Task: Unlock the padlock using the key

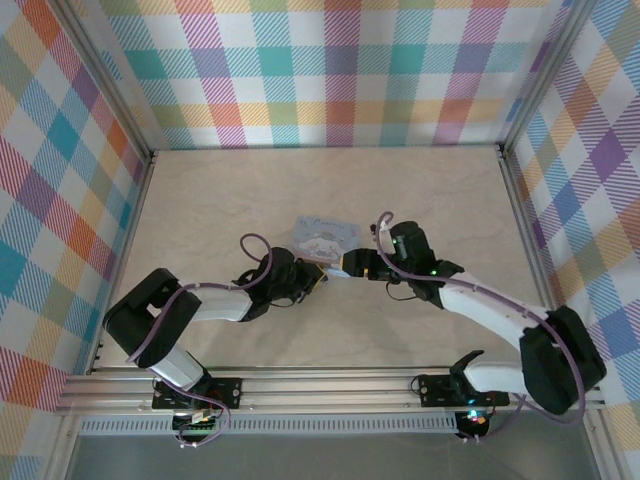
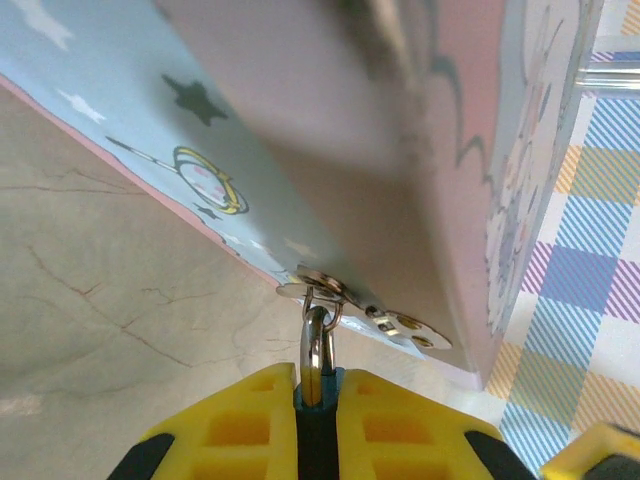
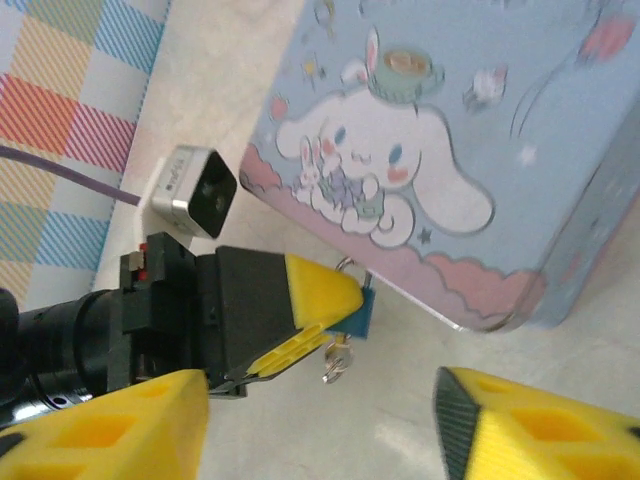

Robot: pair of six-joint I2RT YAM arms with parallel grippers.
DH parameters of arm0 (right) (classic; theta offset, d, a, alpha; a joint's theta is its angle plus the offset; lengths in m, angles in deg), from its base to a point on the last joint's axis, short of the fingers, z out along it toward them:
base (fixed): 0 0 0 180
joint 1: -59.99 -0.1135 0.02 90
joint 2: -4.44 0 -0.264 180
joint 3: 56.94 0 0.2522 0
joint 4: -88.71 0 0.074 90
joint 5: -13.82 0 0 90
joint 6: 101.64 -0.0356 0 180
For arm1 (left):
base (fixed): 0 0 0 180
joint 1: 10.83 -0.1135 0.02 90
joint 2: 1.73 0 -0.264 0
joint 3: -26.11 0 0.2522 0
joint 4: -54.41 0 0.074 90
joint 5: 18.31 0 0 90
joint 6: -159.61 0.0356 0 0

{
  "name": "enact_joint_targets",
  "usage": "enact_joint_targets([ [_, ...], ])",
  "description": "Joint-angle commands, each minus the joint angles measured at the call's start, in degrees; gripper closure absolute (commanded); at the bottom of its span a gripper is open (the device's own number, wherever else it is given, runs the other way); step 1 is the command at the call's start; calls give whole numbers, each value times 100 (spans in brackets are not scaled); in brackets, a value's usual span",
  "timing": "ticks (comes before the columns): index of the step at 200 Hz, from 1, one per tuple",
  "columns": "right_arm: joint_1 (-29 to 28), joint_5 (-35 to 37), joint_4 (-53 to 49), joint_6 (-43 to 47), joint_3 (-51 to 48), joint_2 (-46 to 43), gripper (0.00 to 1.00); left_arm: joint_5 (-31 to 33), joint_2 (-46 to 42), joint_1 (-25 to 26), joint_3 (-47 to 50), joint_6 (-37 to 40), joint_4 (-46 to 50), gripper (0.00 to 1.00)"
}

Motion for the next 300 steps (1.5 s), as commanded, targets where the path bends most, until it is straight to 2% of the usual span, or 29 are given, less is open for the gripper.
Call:
enact_joint_targets([
  [1, 60, 469, -179, 829, -97, -408, 28, 58, -224, 97, -155, 64, 544, 100],
  [38, 126, 782, -145, 1403, -122, -958, 0, 47, -247, 97, -243, 74, 694, 100],
  [69, 139, 1242, 174, 1691, -378, -1458, 0, 35, -250, 93, -296, 104, 767, 100],
  [97, 139, 1524, 1007, 1881, -880, -1982, 0, -7, -245, 91, -356, 139, 842, 100],
  [134, 139, 2298, 1924, 1964, -1481, -2476, 0, -25, -229, 96, -420, 143, 928, 100],
  [156, 138, 2217, 1805, 2562, -1465, -2546, 0, -45, -209, 97, -437, 143, 933, 100],
  [198, 135, 1478, 1402, 3814, -1294, -2371, 0, -113, -170, 94, -505, 141, 950, 100],
  [219, 57, 1363, 1364, 4561, -1316, -2255, 4, -142, -151, 97, -540, 127, 982, 100],
  [276, -655, 1403, 1931, 6081, -1782, -2023, 4, -173, -127, 97, -612, 69, 1071, 100],
  [300, -992, 1498, 1872, 6483, -1820, -1865, 3, -188, -110, 97, -609, 52, 1073, 100],
])
